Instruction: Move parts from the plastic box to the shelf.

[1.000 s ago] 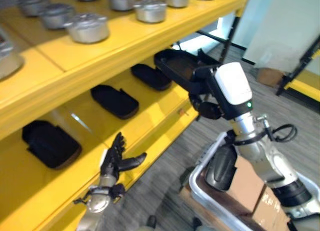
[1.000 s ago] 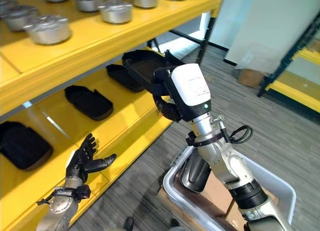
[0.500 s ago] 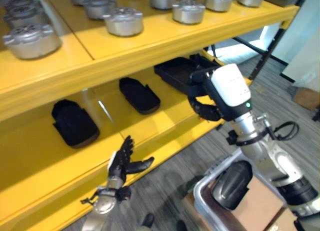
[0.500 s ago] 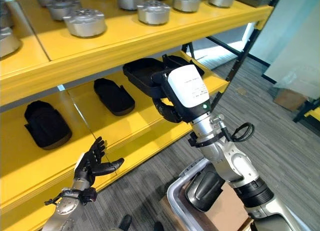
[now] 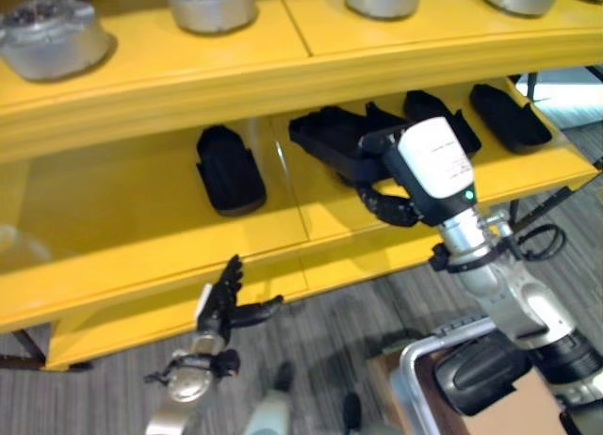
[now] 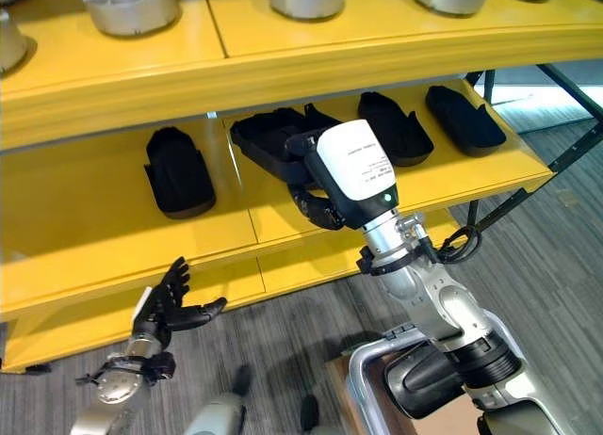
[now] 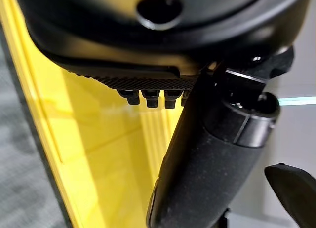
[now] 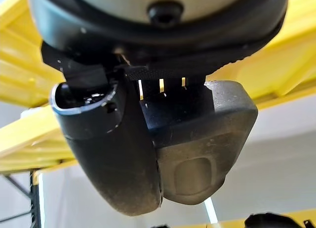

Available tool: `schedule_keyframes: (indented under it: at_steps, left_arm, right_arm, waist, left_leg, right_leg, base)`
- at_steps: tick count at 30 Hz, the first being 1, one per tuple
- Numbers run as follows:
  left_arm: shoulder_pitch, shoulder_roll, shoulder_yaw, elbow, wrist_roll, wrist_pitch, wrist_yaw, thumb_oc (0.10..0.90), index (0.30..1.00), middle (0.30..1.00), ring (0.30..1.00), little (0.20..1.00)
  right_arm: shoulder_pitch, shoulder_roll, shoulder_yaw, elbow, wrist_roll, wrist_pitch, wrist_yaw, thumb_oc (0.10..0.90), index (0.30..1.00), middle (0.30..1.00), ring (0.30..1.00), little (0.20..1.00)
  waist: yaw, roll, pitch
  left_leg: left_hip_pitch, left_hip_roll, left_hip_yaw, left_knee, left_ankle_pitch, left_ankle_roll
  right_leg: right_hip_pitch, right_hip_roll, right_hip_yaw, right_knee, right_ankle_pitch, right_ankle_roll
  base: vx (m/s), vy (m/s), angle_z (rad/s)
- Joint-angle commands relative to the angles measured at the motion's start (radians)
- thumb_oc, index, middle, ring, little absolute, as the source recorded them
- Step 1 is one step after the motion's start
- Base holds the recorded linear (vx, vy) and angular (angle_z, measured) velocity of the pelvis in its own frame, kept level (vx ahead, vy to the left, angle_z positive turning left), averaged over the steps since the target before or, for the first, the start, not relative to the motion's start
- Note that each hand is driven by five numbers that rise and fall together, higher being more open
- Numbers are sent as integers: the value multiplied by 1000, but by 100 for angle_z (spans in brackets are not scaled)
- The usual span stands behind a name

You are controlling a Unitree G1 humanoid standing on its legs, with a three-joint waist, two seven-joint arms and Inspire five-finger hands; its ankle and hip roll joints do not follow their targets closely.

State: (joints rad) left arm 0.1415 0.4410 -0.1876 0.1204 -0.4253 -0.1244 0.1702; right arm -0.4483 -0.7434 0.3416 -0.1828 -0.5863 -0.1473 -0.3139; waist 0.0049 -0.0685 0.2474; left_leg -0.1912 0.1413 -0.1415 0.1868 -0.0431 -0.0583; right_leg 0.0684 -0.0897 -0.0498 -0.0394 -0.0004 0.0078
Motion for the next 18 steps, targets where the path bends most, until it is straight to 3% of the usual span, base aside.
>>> schedule_keyframes:
  at_steps: [1, 2, 4, 5, 10, 18]
  left_arm:
    - [-42, -5, -32, -74, 8, -88, -1, 900, 1000, 1000, 1000, 1000]
    - [-42, -5, -32, -74, 9, -87, -3, 900, 1000, 1000, 1000, 1000]
    - [-42, -11, -31, -68, 13, -87, -15, 900, 1000, 1000, 1000, 1000]
    - [-42, -11, -32, -68, 13, -88, -15, 900, 1000, 1000, 1000, 1000]
    - [-53, 20, -18, -75, 34, -89, -13, 900, 1000, 1000, 1000, 1000]
    - [-46, 15, 10, -84, 37, -87, 7, 900, 1000, 1000, 1000, 1000]
  right_arm:
    - [-101, -19, -112, -20, 19, -2, -154, 400, 300, 300, 300, 300]
    - [-98, -21, -117, -14, 18, 2, -153, 400, 300, 300, 300, 300]
    - [-90, -22, -124, -8, 17, 7, -143, 400, 300, 300, 300, 300]
    - [-89, -22, -124, -8, 18, 7, -142, 400, 300, 300, 300, 300]
    - [-91, 9, -130, -4, -6, 26, -136, 400, 300, 300, 300, 300]
    - [-115, 58, -117, 1, -32, 45, -135, 400, 300, 300, 300, 300]
  waist:
    - [-23, 39, -199]
    - [-21, 55, -205]
    - [-20, 73, -225]
    - [-20, 72, -225]
    - [4, 50, -247]
    - [22, 19, -273]
  left_leg:
    - [100, 96, 4, -186, 184, -30]
    - [115, 85, -15, -219, 175, -30]
    - [143, 60, 11, -268, 156, -38]
    - [144, 58, 11, -268, 155, -37]
    - [155, -13, 20, -268, 116, -3]
    - [157, -49, 39, -274, 95, 18]
  right_leg:
    - [-90, 29, 4, 131, -96, 22]
    - [-80, 21, -4, 127, -95, 31]
    - [-54, -11, -22, 95, -75, 46]
    - [-51, -12, -22, 91, -73, 47]
    - [-34, -78, -35, 52, -30, 86]
    - [-35, -108, -16, 8, 9, 116]
  base:
    - [104, 248, 86]
    - [100, 255, 62]
    - [106, 296, 18]
    - [98, 260, 7]
    - [46, 207, 4]
    - [18, 95, 8]
